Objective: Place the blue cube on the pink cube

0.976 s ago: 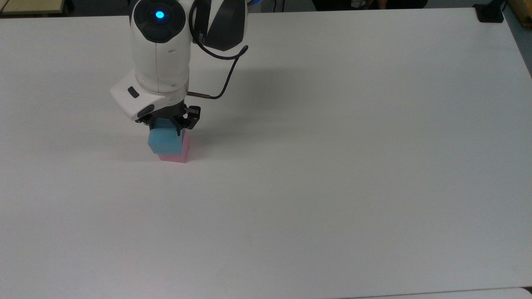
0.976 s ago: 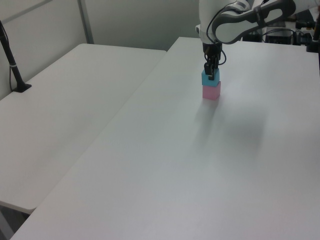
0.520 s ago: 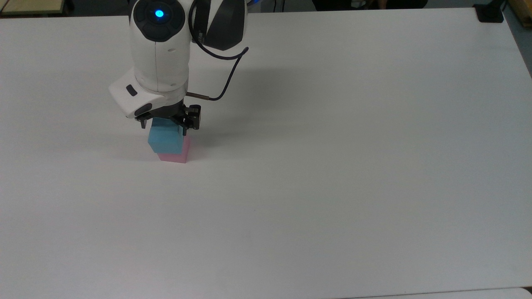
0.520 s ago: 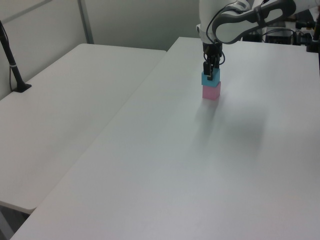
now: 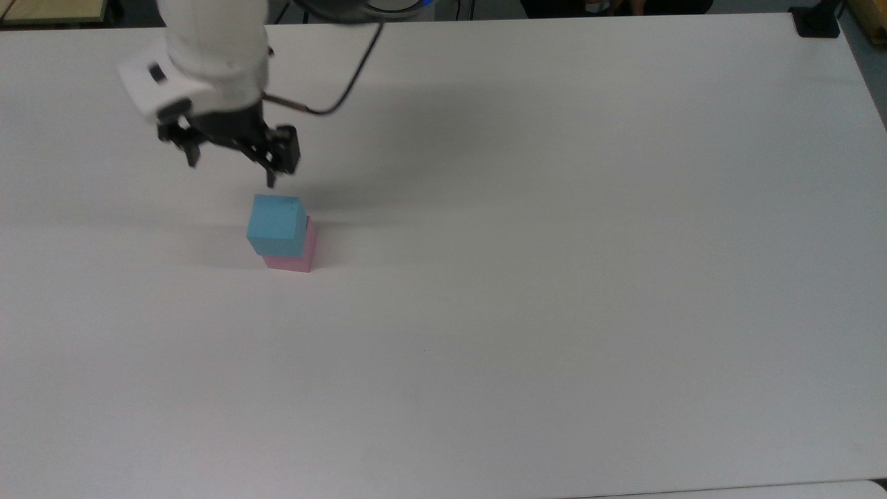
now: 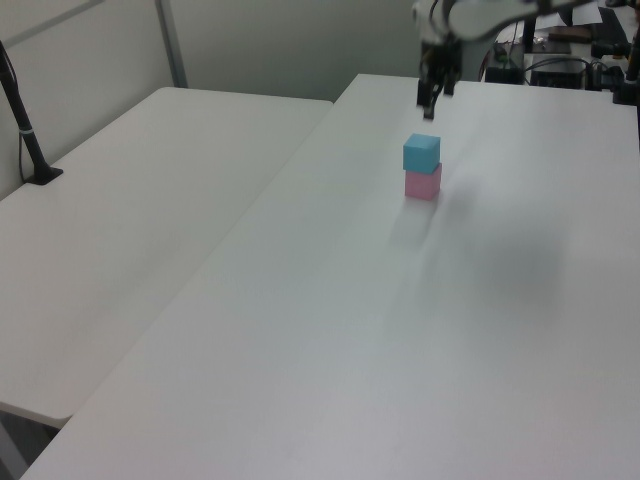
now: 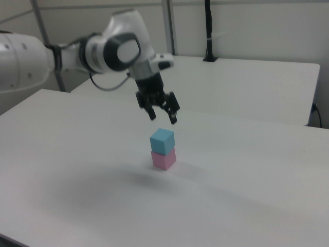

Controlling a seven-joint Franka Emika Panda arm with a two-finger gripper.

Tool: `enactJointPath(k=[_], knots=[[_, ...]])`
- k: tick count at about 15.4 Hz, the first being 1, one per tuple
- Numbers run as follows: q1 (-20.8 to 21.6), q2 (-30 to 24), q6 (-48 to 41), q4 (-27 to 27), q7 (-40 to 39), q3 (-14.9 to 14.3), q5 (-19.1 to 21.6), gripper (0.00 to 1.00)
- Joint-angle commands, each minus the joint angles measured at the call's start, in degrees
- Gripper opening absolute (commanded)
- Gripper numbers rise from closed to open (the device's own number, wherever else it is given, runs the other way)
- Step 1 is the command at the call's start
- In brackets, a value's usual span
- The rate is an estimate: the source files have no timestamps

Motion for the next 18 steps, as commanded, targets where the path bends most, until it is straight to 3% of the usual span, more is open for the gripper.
enactJointPath(k=[1,8,10,11,18], knots=[[-1.39,-9.43,-6.42,-2.12,-2.19,0.02,4.25,1.00],[0.88,-18.85,-21.28,-1.86,-7.73,-0.95,8.65,1.00],[9.55,-19.55,-21.12,-2.03,-11.07,-6.54,9.26,1.00],[10.90,-19.47,-20.86,-2.21,-10.99,-7.36,9.79,1.00],[10.39,-18.06,-16.90,-3.26,-10.21,-6.13,10.75,1.00]])
